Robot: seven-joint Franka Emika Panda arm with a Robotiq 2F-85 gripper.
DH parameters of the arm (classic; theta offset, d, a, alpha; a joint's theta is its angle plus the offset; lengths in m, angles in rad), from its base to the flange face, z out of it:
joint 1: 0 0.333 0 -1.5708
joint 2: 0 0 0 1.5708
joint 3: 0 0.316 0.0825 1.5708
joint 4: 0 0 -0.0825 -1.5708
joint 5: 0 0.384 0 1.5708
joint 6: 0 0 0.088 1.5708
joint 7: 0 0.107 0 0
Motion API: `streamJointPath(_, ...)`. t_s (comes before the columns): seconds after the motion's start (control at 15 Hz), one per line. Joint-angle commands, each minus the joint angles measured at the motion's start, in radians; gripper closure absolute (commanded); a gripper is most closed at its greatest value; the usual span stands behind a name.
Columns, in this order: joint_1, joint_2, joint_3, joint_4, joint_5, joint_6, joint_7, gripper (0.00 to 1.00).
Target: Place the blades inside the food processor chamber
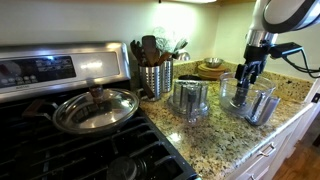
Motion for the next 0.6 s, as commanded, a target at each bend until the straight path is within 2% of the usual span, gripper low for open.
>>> streamJointPath(0.0,0.003,-0.081,0.011,-0.035,-0.023,-0.025,0.009,0.0)
streamJointPath(0.53,0.015,-0.231,0.056,-0.028,-0.064,-0.184,0.026,0.0)
